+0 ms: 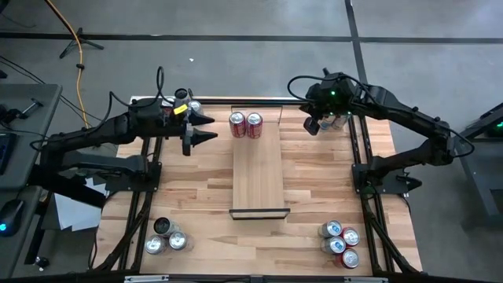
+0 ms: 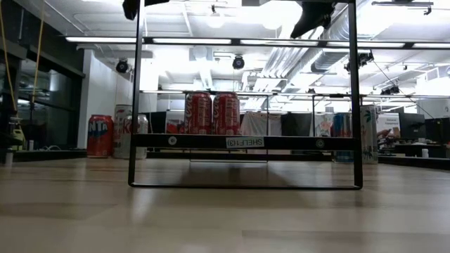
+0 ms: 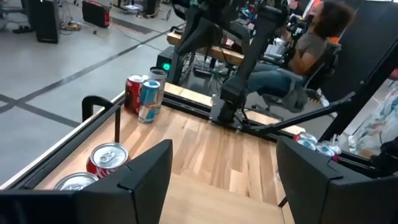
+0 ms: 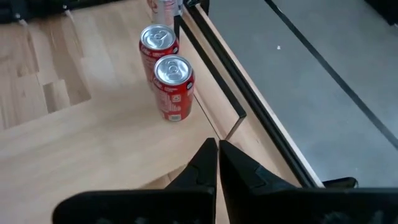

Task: Place canned beverage on shelf
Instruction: Put the red soda can on the shelf aligned with the other red soda can

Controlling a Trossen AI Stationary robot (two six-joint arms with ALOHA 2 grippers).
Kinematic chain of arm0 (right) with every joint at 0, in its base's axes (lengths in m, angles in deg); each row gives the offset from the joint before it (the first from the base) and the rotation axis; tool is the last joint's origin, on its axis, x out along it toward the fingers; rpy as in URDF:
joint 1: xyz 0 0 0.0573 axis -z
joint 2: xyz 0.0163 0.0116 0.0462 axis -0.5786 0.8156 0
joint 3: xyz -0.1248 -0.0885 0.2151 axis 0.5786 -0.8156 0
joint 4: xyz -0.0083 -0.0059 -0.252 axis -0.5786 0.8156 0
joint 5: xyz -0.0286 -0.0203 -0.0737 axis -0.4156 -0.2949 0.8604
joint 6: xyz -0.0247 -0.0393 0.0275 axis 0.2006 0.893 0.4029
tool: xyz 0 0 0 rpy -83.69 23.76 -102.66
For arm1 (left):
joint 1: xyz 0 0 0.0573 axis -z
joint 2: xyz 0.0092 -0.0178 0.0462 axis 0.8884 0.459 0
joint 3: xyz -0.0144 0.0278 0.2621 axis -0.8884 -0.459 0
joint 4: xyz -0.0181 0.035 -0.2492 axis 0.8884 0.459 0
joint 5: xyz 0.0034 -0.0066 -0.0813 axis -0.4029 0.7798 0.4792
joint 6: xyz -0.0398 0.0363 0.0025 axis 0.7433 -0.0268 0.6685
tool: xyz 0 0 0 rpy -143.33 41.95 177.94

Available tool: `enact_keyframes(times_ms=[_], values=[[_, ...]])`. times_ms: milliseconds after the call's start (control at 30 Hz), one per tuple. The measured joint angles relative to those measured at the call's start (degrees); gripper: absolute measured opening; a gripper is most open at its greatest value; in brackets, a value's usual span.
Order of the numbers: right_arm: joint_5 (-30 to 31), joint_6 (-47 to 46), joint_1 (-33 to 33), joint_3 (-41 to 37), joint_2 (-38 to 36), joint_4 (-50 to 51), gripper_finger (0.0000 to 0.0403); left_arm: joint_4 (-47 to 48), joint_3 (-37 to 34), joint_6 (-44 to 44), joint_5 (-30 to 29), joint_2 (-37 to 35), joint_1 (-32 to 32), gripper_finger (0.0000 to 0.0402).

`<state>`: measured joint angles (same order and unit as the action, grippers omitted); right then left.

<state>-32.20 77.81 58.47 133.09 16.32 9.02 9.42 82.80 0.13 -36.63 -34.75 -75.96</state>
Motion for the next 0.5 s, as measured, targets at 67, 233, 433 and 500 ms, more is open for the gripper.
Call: enact_keyframes(times_ms=[67, 233, 433, 500], values=[[0.12, -1.23, 0.0, 0.0, 0.02, 0.04, 0.002, -0.25, 0.02, 0.0, -0.02, 0.65, 0.0, 0.0239], [0.23, -5.45, -0.06, 0.02, 0.02, 1.35, 0.0111, 0.03, 0.0, -0.01, -0.03, 1.78, 0.0, 0.0239], [0.21, -11.61, -1.59, 0.02, 0.02, 4.36, 0.027, 0.04, 0.0, -0.04, -0.04, 2.08, 0.0, 0.0239], [0.22, -11.45, -1.88, 0.02, 0.02, 5.15, 0.0313, 0.02, 0.0, -0.07, -0.06, 2.08, 0.0, 0.0239]])
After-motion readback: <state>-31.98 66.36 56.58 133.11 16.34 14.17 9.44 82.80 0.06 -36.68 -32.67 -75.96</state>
